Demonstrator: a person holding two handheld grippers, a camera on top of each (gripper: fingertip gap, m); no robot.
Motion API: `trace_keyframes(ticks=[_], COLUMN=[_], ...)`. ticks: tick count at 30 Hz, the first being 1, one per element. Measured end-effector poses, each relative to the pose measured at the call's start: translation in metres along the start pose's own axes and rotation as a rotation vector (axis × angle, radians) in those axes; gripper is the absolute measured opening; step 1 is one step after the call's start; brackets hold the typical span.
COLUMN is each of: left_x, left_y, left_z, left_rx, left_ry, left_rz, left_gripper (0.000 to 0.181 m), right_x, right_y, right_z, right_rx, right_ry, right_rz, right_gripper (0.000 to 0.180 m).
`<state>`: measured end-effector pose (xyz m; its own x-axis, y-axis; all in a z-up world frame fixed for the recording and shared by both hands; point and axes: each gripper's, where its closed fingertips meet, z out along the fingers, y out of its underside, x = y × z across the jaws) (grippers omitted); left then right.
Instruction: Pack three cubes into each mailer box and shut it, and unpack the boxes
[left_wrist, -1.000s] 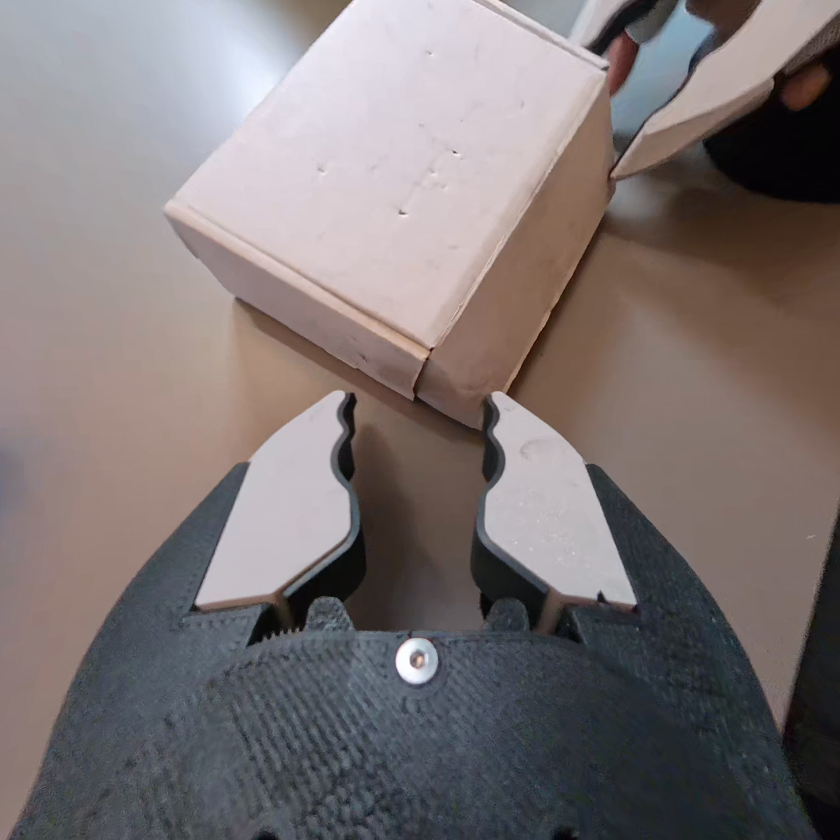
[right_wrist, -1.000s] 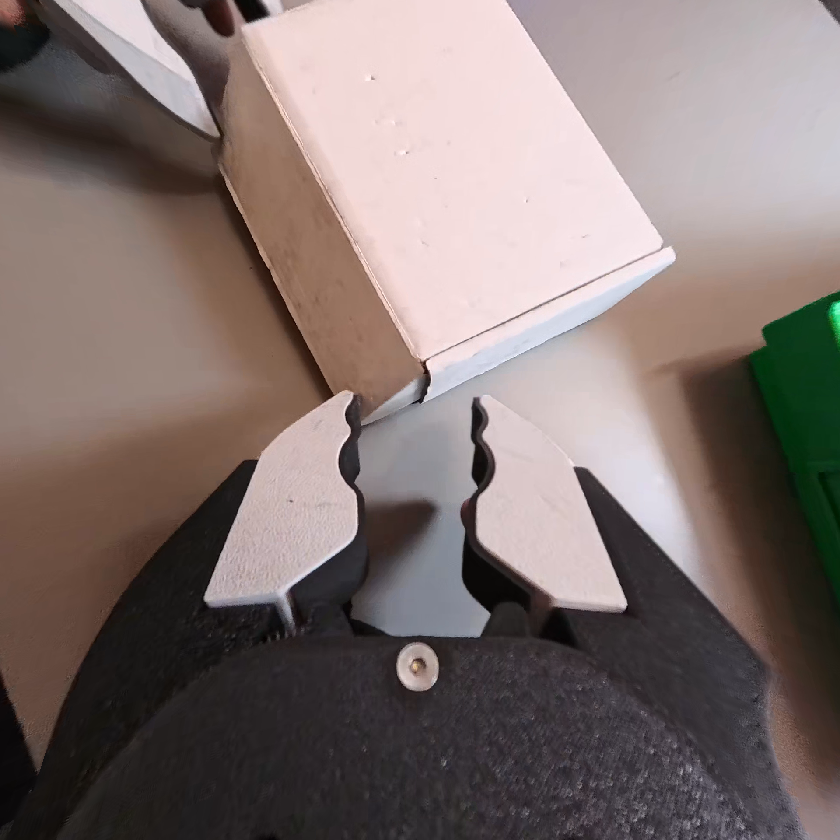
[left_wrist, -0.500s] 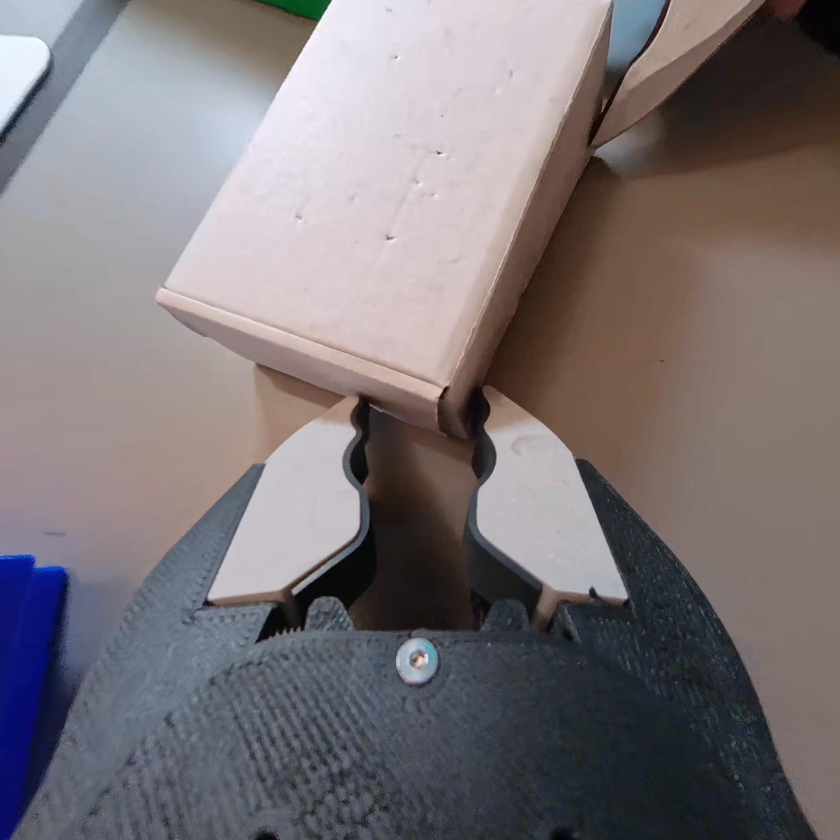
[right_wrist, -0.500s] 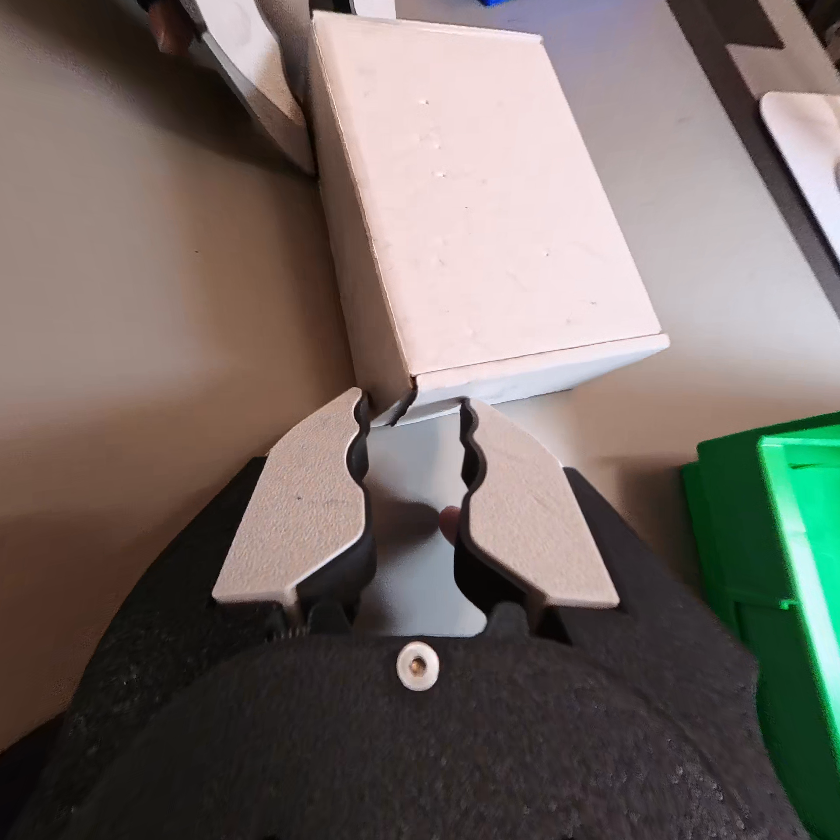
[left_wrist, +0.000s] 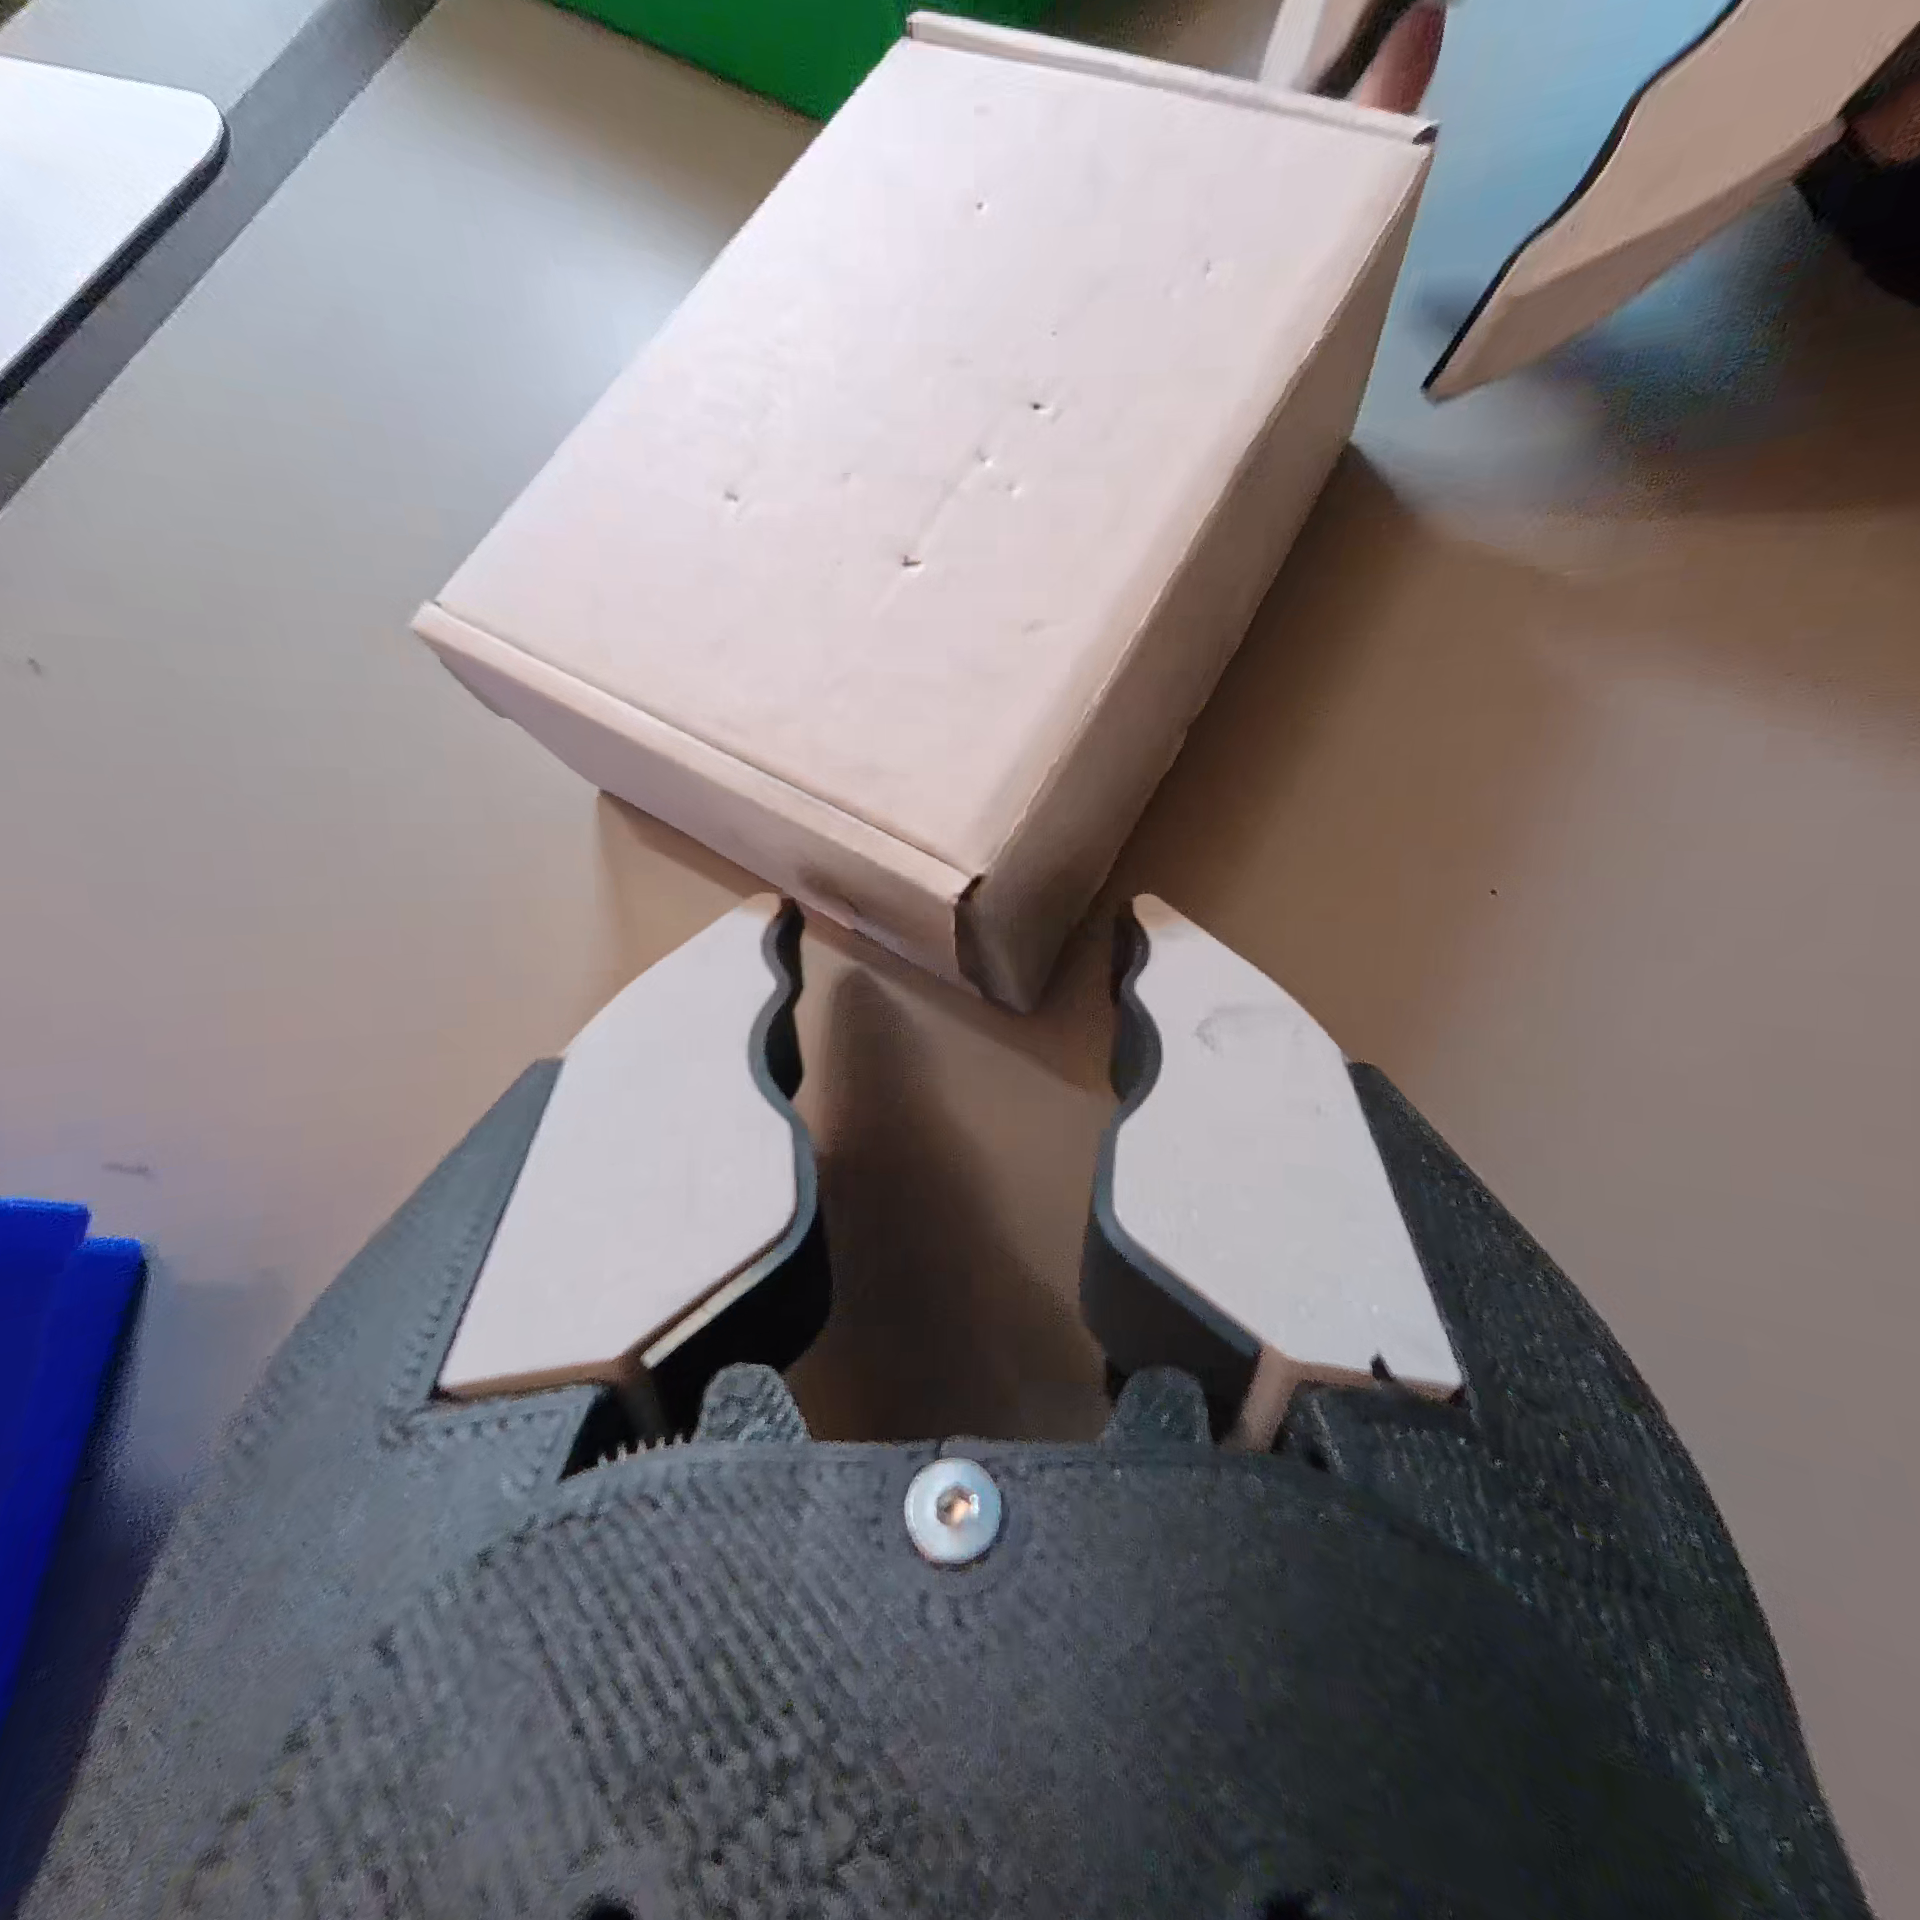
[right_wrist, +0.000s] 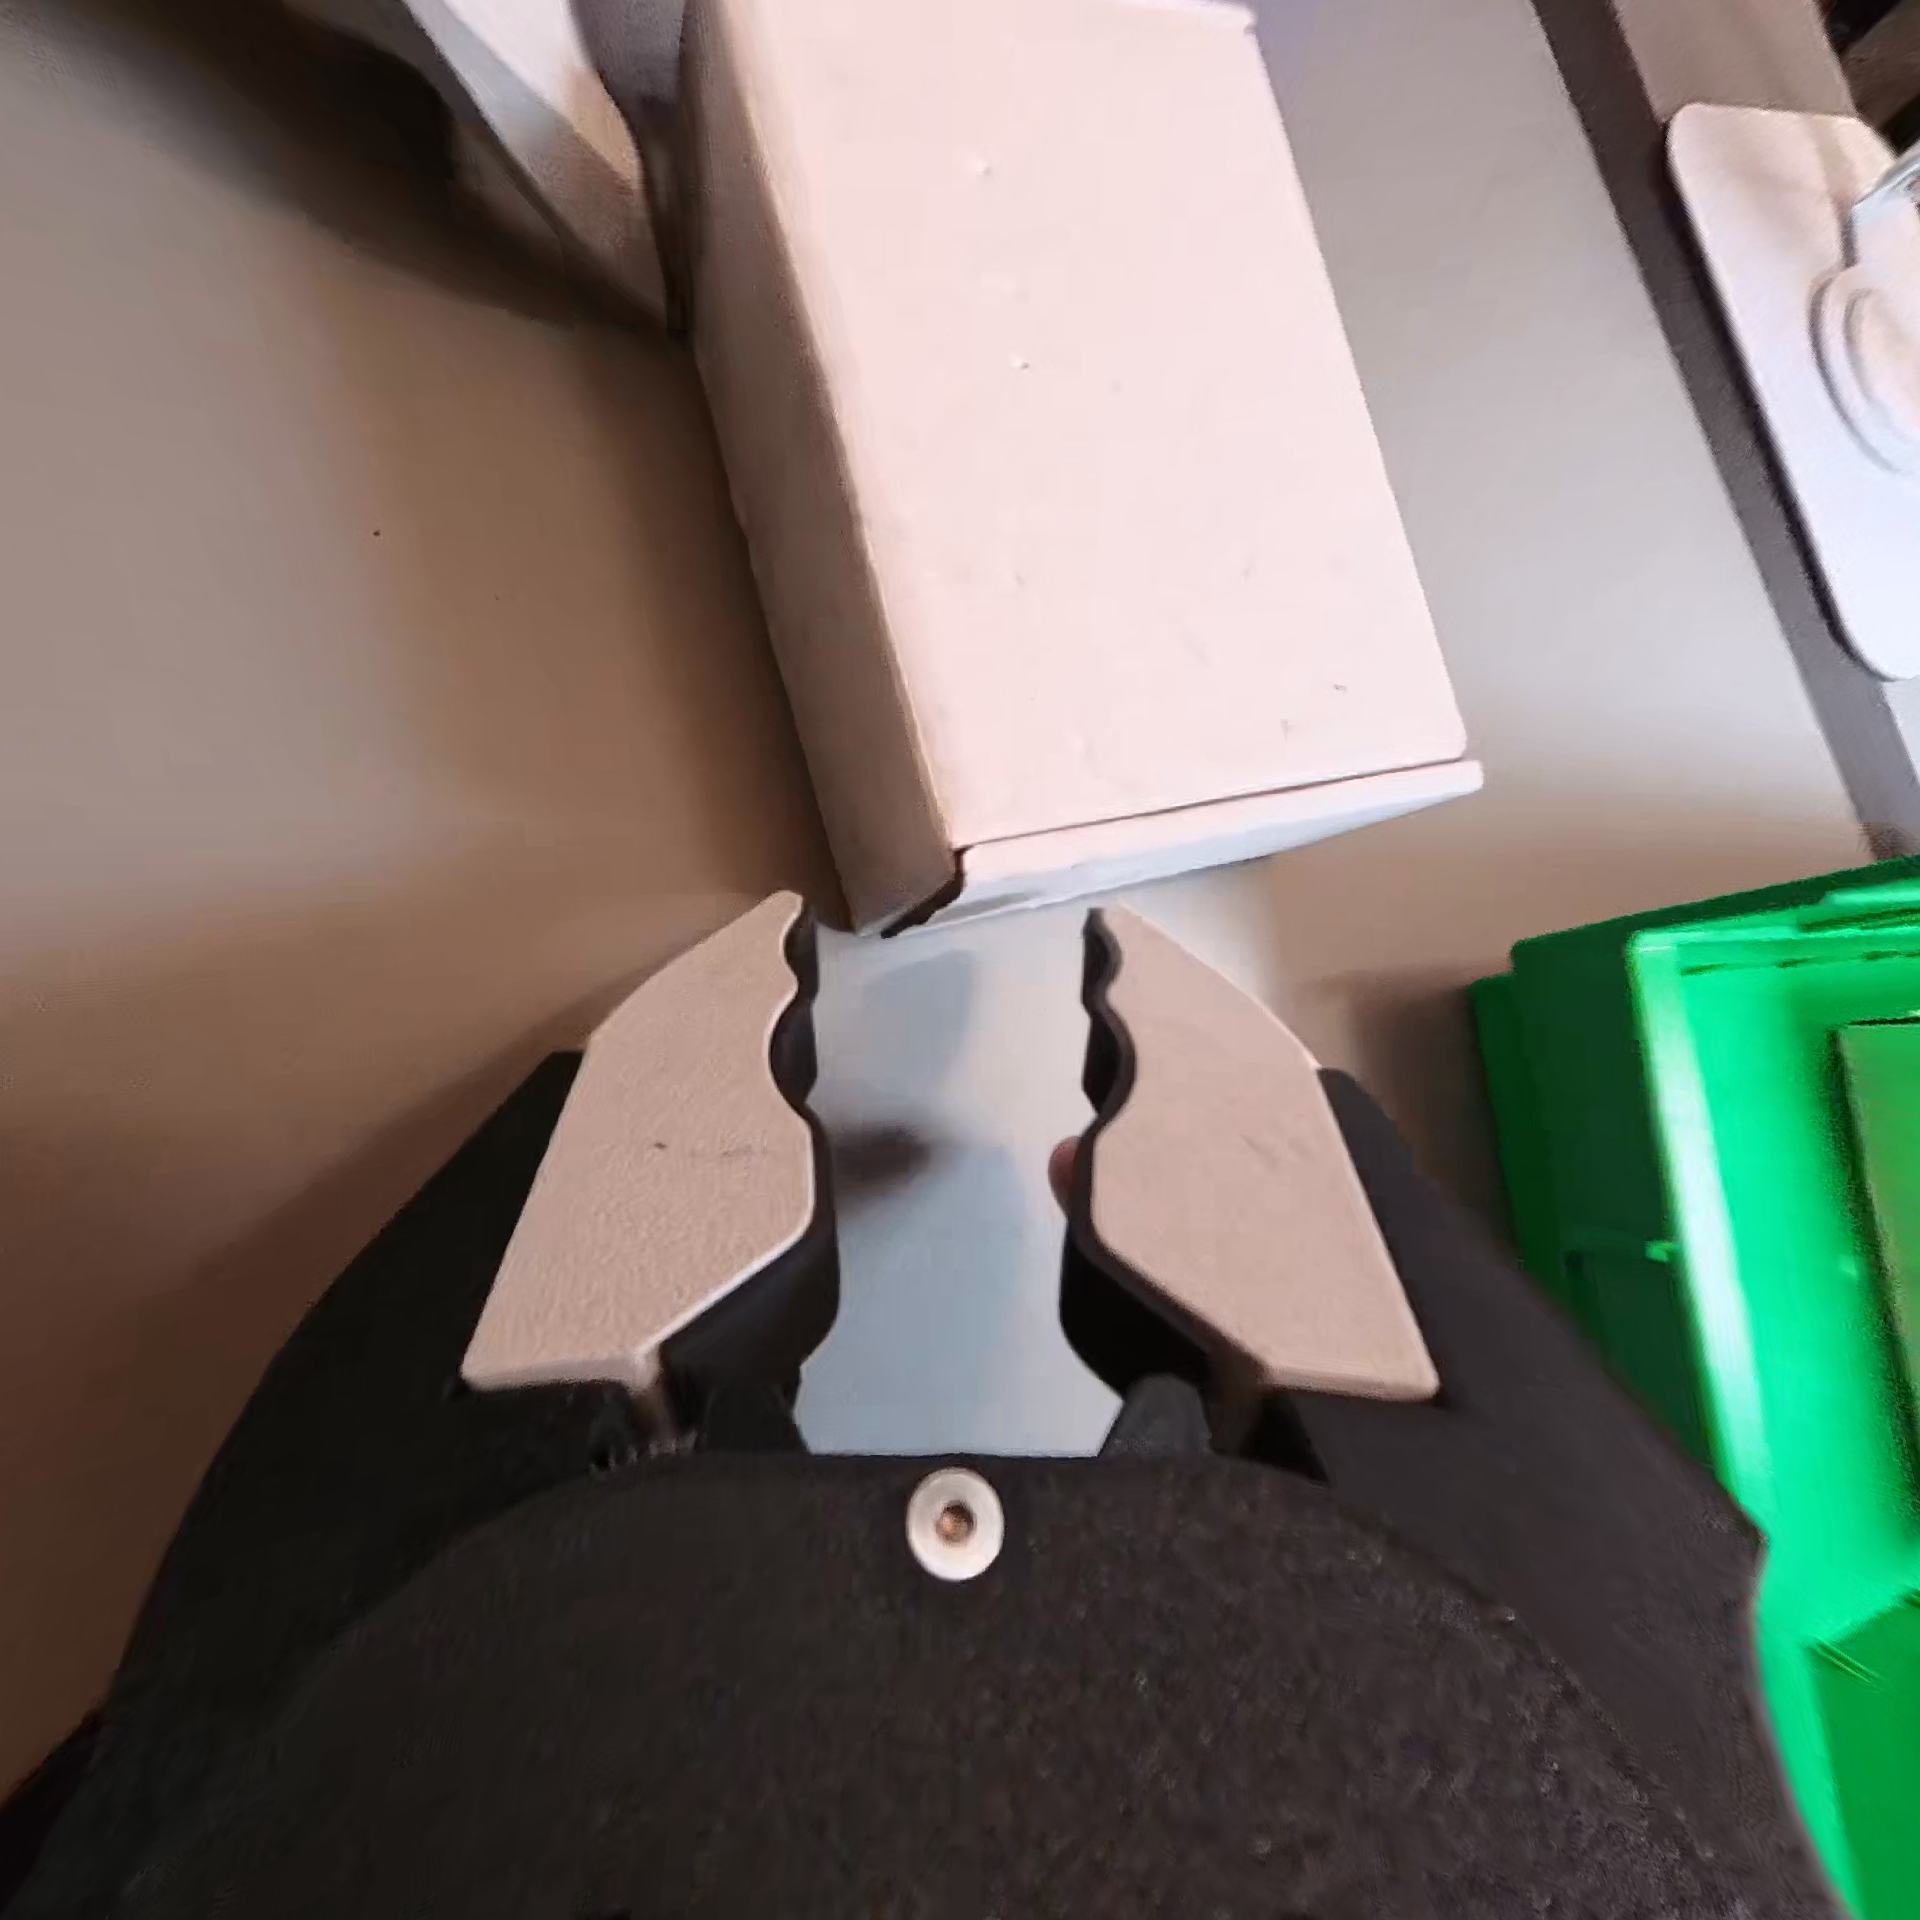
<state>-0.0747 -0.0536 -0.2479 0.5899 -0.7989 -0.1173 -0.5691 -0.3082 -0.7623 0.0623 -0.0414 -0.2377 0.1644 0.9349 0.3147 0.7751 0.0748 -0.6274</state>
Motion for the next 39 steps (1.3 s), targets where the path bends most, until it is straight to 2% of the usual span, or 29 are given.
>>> trace_keyframes(ticks=[2, 6, 12, 17, 20, 24, 27, 31, 36, 39], left_x=[0.002, 0.003, 0.005, 0.004, 0.003, 0.001, -0.001, -0.002, -0.002, -0.006], left_y=[-0.003, -0.017, -0.025, -0.019, -0.022, -0.025, -0.029, -0.028, -0.031, -0.033], left_z=[-0.008, -0.027, -0.04, -0.04, -0.043, -0.05, -0.055, -0.055, -0.057, -0.06], left_rx=[0.02, 0.131, 0.206, 0.21, 0.232, 0.263, 0.292, 0.293, 0.314, 0.335], left_ry=[0.005, 0.015, 0.002, 0.004, 0.023, 0.021, 0.03, 0.034, 0.038, 0.022], left_rz=[-0.009, -0.049, -0.075, -0.087, -0.094, -0.091, -0.113, -0.126, -0.148, -0.16], left_gripper=[0.065, 0.068, 0.068, 0.071, 0.075, 0.081, 0.082, 0.081, 0.083, 0.083], right_x=[0.004, 0.014, 0.024, 0.023, 0.017, 0.011, 0.004, 0.03, 0.106, 0.168], right_y=[-0.012, -0.044, -0.064, -0.068, -0.064, -0.064, -0.069, -0.08, -0.079, -0.061], right_z=[-0.013, -0.028, 0.011, 0.046, 0.062, 0.065, 0.052, 0.017, -0.045, -0.079], right_rx=[-0.008, -0.062, -0.26, -0.423, -0.492, -0.507, -0.472, -0.414, -0.392, -0.443], right_ry=[-0.012, -0.048, -0.196, -0.293, -0.354, -0.348, -0.361, -0.291, -0.131, -0.002], right_rz=[-0.002, -0.012, -0.086, -0.177, -0.202, -0.304, -0.329, -0.315, -0.276, -0.22], right_gripper=[0.058, 0.082, 0.114, 0.125, 0.124, 0.125, 0.125, 0.125, 0.125, 0.125])
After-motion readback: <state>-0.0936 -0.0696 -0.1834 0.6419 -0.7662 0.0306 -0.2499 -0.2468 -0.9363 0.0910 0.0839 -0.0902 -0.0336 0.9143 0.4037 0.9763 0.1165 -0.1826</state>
